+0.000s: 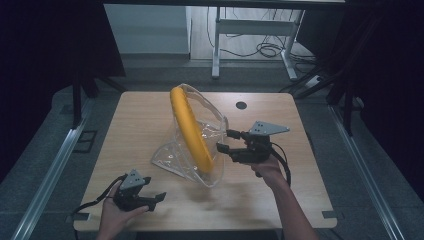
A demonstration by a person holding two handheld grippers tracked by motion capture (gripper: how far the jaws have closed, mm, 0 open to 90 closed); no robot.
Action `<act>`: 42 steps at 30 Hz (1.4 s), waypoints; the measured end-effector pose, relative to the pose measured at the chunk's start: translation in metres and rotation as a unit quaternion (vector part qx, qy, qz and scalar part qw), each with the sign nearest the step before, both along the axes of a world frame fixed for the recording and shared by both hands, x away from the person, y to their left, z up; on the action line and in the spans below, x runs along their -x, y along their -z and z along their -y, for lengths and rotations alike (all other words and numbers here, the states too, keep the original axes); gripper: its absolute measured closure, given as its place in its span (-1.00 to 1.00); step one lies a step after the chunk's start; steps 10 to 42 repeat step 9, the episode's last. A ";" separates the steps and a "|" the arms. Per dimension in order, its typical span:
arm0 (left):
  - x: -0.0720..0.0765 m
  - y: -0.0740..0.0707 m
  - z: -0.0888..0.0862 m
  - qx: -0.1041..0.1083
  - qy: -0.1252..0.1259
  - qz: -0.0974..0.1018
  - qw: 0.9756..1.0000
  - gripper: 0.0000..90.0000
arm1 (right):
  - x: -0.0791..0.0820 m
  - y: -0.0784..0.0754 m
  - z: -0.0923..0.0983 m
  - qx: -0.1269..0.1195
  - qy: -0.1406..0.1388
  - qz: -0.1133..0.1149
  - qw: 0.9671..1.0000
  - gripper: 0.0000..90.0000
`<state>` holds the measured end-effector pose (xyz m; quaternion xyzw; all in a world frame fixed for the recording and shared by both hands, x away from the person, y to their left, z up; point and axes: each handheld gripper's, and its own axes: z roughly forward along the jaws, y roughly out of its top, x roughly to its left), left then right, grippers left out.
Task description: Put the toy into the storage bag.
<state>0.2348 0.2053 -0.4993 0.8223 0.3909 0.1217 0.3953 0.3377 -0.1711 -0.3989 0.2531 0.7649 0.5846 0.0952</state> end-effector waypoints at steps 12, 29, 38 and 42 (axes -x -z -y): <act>-0.001 0.000 0.000 0.001 -0.001 0.001 1.000 -0.55 | 0.001 0.000 0.003 -0.002 0.003 0.002 1.000 -0.27; -0.001 0.000 0.000 0.001 -0.001 0.001 1.000 -0.55 | 0.001 0.000 0.003 -0.002 0.003 0.002 1.000 -0.27; -0.001 0.000 0.000 0.001 -0.001 0.001 1.000 -0.55 | 0.001 0.000 0.003 -0.002 0.003 0.002 1.000 -0.27; -0.001 0.000 0.000 0.001 -0.001 0.001 1.000 -0.55 | 0.001 0.000 0.003 -0.002 0.003 0.002 1.000 -0.27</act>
